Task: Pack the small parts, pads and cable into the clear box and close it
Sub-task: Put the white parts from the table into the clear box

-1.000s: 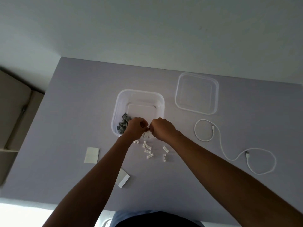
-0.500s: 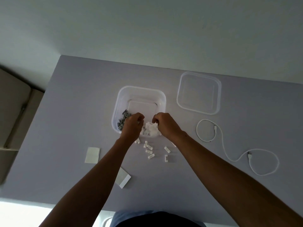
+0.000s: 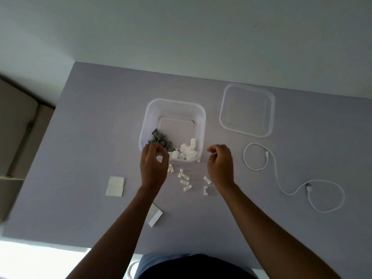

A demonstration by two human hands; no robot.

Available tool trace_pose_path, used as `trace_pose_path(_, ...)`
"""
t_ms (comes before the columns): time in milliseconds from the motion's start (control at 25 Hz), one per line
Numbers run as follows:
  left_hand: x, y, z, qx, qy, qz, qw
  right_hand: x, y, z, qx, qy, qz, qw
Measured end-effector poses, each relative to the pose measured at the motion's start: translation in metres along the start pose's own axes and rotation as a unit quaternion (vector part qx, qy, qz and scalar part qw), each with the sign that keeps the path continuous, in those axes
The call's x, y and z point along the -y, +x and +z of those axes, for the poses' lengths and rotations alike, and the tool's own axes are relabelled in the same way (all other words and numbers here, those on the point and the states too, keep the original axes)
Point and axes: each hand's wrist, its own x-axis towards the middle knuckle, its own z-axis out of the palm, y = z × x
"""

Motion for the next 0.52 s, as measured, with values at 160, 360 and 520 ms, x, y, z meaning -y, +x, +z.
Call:
trace_pose_path(160,0.021,-0.039,0.0,0.035,0.057,-0.062,0.996,-0.03,-0.03,0.021,0.165,-0.111,0.019,0.98)
trace_pose_path(360,0.039,-0.051,0.008,0.208,0.143,-0.054,0.966,-0.04,-0.029,0.034,0.271,-0.197,-0.056,0.941)
trace_pose_path(520,0.039,-0.052,0.013,0.289,0.16,0.027,0.943,-0.046,-0.047,0.031,0.259,-0.186,-0.091,0.943)
